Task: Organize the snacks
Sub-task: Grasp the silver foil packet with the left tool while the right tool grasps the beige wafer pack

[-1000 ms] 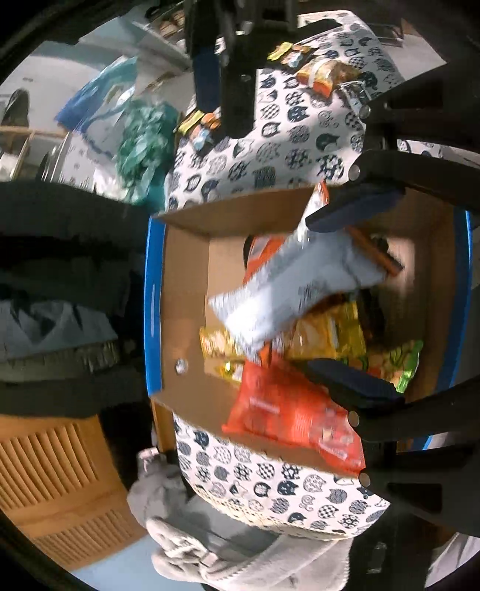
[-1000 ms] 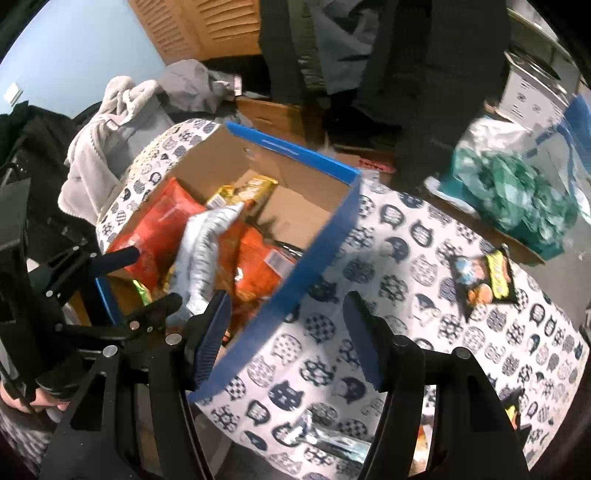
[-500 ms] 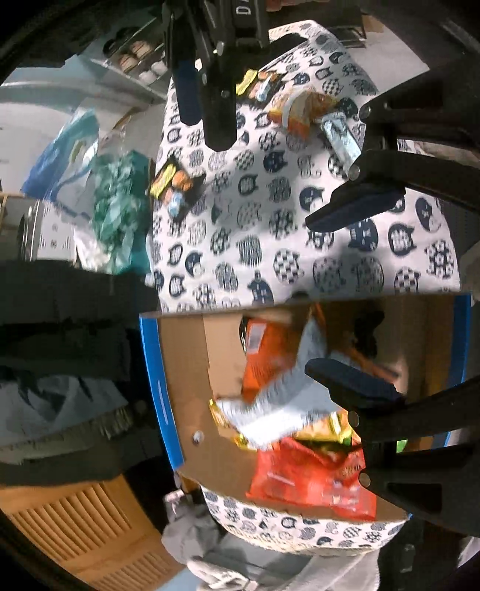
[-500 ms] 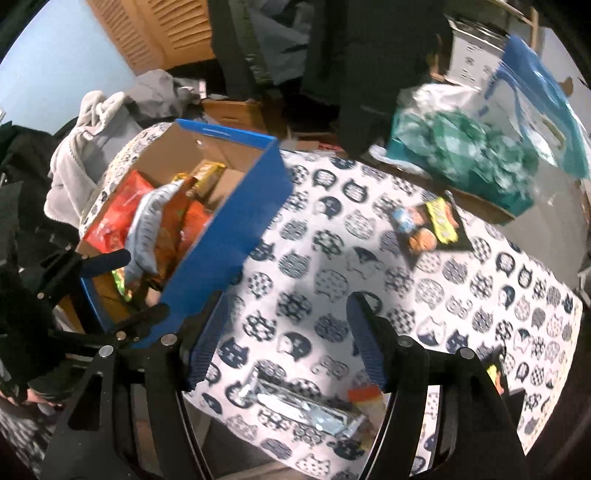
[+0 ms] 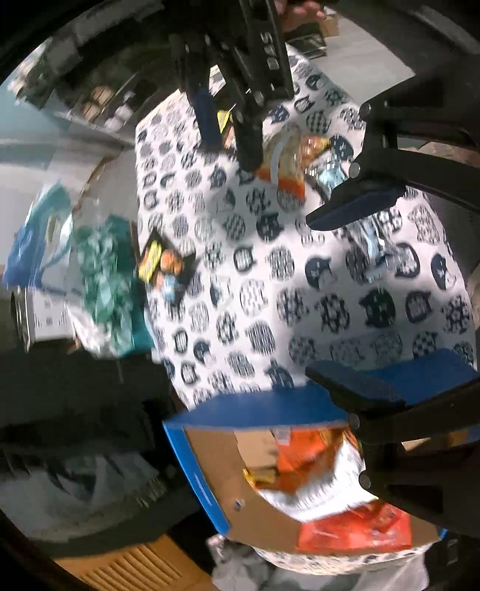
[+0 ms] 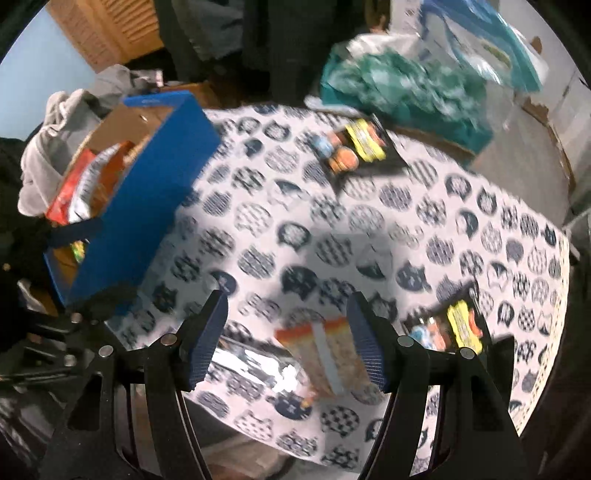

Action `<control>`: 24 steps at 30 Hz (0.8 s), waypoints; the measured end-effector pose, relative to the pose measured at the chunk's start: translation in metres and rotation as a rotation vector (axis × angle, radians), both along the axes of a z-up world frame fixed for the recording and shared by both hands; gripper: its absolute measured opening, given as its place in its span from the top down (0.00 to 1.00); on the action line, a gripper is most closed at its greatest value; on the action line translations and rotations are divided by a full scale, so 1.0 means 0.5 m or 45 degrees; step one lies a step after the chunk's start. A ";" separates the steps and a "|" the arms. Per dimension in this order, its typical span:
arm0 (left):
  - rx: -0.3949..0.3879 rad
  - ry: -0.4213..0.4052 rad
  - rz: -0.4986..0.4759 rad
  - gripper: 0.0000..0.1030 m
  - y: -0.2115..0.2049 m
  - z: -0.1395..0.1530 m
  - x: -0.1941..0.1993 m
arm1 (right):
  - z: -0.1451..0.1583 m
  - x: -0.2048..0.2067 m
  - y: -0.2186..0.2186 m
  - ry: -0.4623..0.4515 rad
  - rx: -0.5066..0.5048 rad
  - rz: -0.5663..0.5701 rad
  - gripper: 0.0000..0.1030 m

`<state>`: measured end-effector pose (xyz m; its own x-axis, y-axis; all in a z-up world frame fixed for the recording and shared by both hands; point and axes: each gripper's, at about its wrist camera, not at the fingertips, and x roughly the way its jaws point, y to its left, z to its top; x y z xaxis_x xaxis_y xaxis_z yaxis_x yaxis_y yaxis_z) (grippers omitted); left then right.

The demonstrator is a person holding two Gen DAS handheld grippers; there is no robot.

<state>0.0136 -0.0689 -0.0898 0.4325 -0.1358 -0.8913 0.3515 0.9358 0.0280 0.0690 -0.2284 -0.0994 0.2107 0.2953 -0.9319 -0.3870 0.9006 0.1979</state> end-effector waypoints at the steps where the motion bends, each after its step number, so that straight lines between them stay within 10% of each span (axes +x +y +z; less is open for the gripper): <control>1: 0.002 0.004 -0.036 0.25 -0.015 -0.004 -0.002 | -0.009 -0.004 -0.010 0.010 -0.006 -0.008 0.34; 24: 0.042 0.143 -0.266 0.24 -0.096 -0.125 -0.023 | -0.179 -0.056 -0.068 0.166 -0.115 0.032 0.34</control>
<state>0.0020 -0.1169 -0.1521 0.2962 -0.1819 -0.9377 0.5398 0.8418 0.0072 0.0410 -0.2624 -0.1888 0.0801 0.2126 -0.9739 -0.3858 0.9075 0.1663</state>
